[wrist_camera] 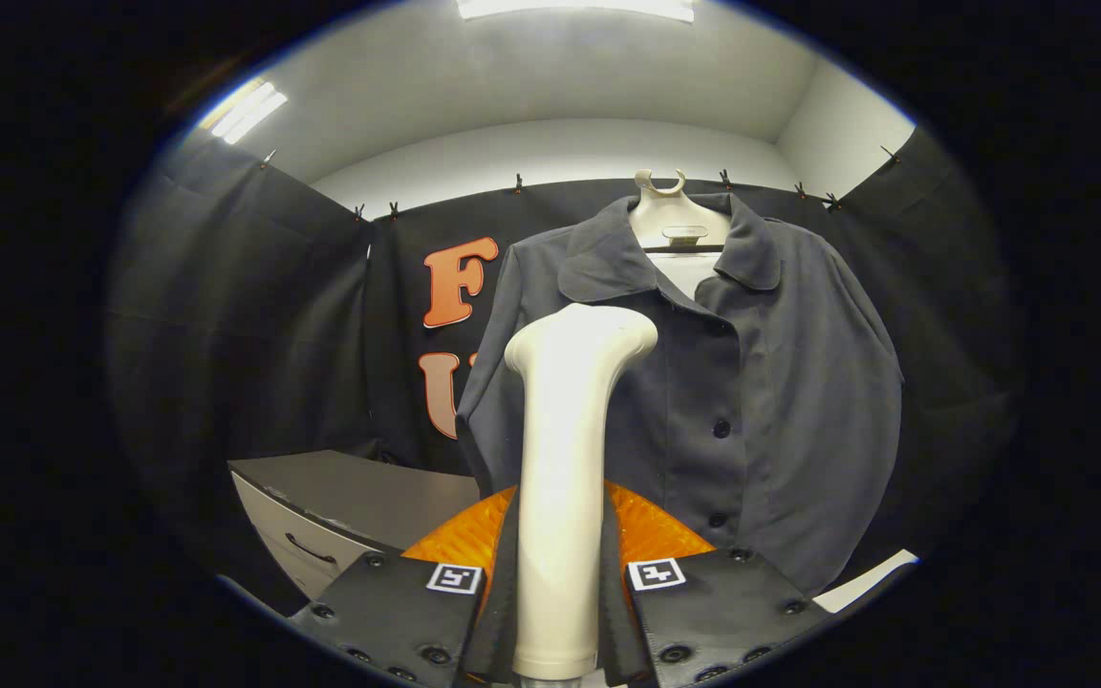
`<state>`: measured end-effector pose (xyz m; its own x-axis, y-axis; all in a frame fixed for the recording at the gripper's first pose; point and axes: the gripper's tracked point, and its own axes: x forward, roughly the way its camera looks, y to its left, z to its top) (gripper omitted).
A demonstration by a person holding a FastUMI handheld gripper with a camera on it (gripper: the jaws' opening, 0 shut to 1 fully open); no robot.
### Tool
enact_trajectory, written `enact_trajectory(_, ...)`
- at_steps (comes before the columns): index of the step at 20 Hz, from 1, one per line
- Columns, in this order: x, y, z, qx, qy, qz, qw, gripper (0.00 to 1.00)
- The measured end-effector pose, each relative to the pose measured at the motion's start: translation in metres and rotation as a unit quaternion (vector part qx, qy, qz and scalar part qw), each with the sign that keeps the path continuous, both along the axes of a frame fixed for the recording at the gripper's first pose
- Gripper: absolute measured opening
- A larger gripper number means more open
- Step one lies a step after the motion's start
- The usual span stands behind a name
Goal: Iron the clothes twice with a garment steamer, once on the left side and once on the right side.
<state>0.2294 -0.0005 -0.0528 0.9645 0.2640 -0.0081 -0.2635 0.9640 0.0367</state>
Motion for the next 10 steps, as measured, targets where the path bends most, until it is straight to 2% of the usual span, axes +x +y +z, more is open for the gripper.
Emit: enact_trajectory(10,0.009,-0.007,-0.020,-0.002,0.021,-0.011,1.000,0.42)
